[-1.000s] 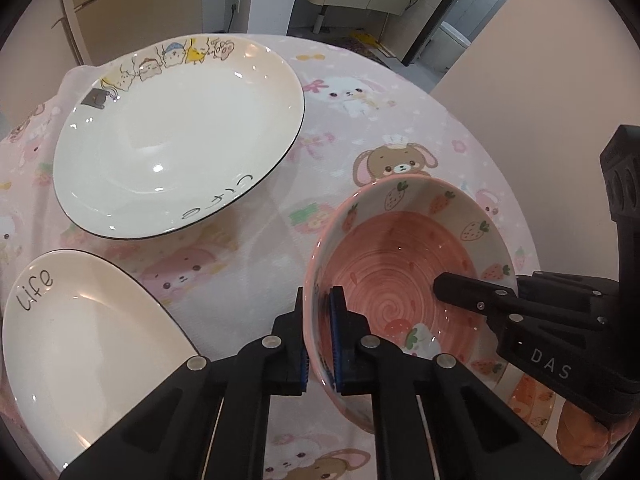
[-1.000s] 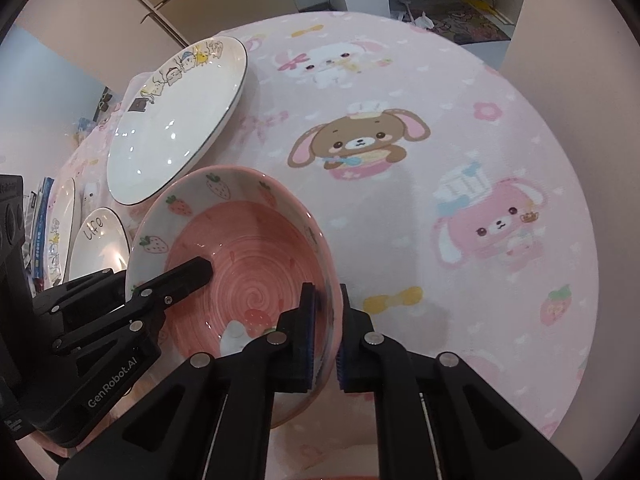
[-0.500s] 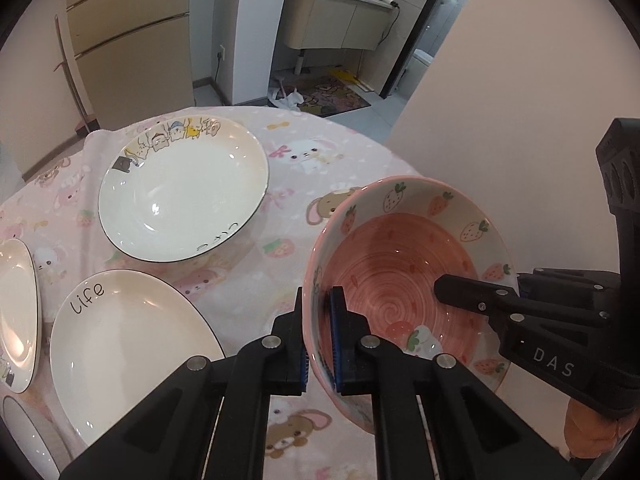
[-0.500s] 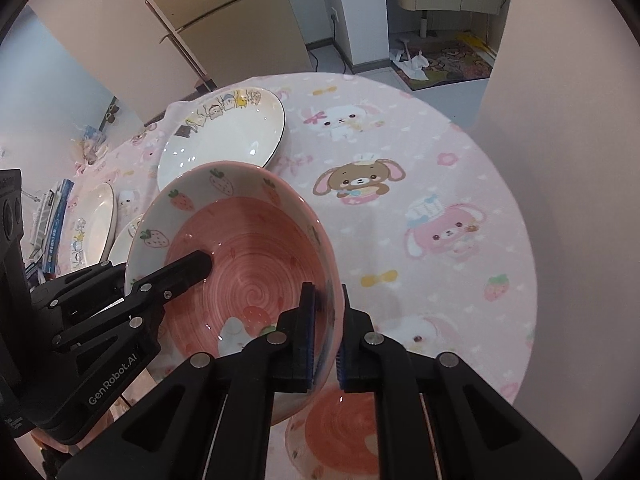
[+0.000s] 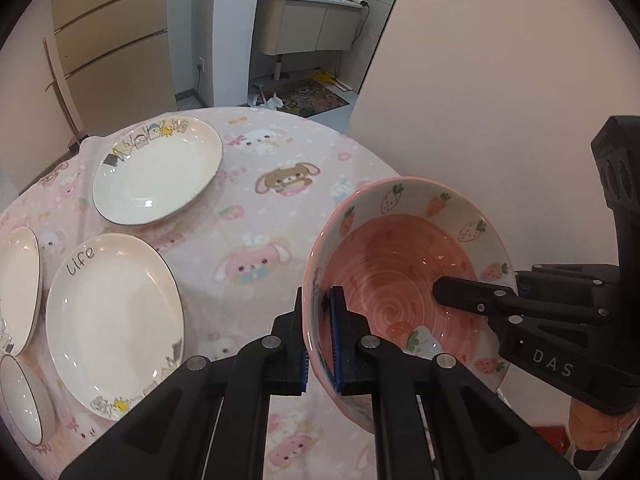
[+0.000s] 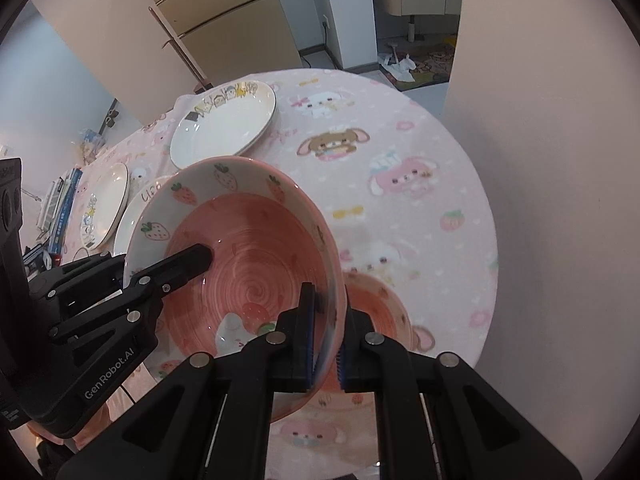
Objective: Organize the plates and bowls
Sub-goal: 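Lift and carry the pink bowl with both tools onto the other pink bowl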
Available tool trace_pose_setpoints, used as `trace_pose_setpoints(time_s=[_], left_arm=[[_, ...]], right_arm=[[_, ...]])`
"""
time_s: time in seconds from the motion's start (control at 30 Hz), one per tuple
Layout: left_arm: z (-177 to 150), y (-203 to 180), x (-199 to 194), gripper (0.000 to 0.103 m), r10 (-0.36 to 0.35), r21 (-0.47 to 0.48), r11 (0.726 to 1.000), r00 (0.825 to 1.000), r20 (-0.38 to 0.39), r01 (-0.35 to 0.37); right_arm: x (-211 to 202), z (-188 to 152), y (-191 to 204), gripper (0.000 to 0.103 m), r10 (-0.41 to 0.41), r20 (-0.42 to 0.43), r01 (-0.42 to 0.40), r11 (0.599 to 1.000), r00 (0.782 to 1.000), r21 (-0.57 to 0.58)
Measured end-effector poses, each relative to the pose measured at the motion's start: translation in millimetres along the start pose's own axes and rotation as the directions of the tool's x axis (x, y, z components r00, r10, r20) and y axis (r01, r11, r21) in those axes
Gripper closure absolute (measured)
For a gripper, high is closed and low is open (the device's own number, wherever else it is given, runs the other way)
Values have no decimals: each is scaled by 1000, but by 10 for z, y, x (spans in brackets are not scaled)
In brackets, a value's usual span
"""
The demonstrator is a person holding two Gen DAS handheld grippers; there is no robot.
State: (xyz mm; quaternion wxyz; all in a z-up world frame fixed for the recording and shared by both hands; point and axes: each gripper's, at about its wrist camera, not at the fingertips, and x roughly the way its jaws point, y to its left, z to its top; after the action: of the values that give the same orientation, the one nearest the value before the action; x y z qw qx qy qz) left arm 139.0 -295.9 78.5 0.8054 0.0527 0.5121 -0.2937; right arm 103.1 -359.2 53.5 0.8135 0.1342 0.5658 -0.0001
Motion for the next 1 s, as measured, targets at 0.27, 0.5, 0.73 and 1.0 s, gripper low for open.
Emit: trace_pose_setpoints(time_s=[0.27, 0.5, 0.73, 1.0], left_arm=[[-171, -222, 157, 94, 0, 36, 999, 998, -56, 2], [-222, -327, 462, 92, -12, 60, 998, 993, -114, 19], [-216, -403, 673, 92, -7, 84, 996, 987, -158, 20], [-226, -513, 774, 92, -4, 106, 994, 985, -172, 23]], right_arm=[[83, -283, -178, 94, -7, -17, 7, 1000, 1000, 9], [256, -351, -352, 94, -47, -51, 48, 999, 998, 16], [373, -393, -494, 94, -51, -69, 53, 998, 996, 28], [406, -436, -655, 94, -38, -70, 41, 998, 997, 40]])
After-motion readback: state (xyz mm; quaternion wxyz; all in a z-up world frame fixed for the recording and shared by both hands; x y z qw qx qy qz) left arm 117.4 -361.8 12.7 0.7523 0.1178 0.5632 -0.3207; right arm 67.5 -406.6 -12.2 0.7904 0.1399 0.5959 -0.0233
